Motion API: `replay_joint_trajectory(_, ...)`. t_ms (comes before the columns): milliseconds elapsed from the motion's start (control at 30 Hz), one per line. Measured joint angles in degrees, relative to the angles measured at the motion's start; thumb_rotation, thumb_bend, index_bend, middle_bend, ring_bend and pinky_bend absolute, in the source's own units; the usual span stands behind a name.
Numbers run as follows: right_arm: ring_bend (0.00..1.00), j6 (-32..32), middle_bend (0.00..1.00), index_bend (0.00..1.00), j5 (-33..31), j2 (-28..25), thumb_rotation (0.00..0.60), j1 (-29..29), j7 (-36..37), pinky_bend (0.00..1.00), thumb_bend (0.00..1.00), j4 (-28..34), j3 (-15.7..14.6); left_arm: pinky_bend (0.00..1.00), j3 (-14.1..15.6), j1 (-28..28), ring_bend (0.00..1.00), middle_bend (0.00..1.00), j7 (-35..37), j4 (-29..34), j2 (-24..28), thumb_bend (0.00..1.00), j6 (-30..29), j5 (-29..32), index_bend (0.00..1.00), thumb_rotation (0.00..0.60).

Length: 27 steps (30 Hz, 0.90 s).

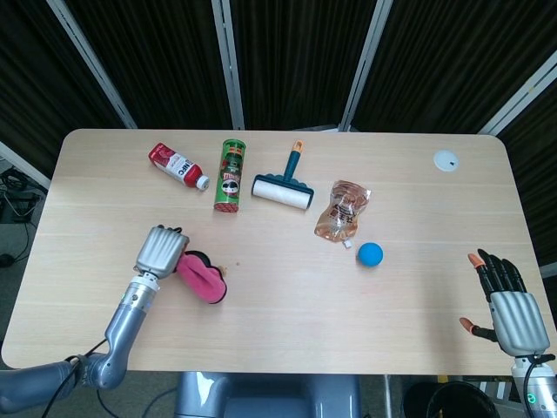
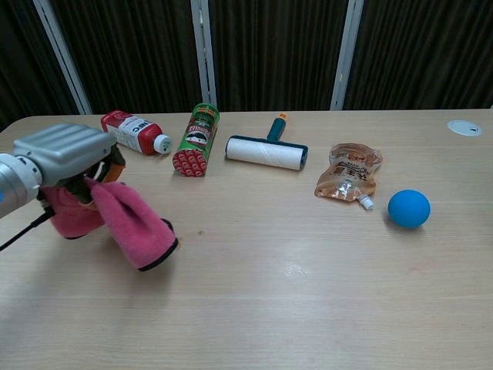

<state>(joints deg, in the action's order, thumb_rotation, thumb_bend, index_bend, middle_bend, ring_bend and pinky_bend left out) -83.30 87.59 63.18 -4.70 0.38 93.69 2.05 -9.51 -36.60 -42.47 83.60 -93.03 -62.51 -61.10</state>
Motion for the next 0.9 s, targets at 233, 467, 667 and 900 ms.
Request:
replay_joint_trajectory(233,0.0,0.2,0.0,0.0,-0.1,-0.1,0.6,0.0,0.6,0.06,0.01,0.0,0.0,0.5,-3.4,-4.3,0.53,0.64,-2.8,4.7,-3.2,0.37,-1.5,-0.9,0.76,0.6)
replay_joint_trajectory(467,0.0,0.1,0.0,0.0,0.0,-0.3,0.6,0.1,1.1,0.06,0.01,0.3,-0.1,0.5,-3.2,-7.0,0.53,0.64,-5.6,3.5,-8.7,0.37,-1.9,-1.3,0.76,0.6)
replay_joint_trajectory(667,0.0,0.4,0.0,0.0,-0.3,-0.3,0.6,0.0,1.6,0.06,0.01,0.3,-0.1,0.5,-1.8,-8.4,0.53,0.64,-6.3,-1.6,-13.7,0.37,-1.1,-0.9,0.76,0.6)
replay_joint_trajectory(900,0.0,0.4,0.0,0.0,-0.4,-0.4,0.6,0.0,2.2,0.06,0.01,0.5,0.0,0.5,-0.5,-9.2,0.53,0.64,-5.7,-7.0,-18.0,0.37,0.6,0.0,0.76,0.6)
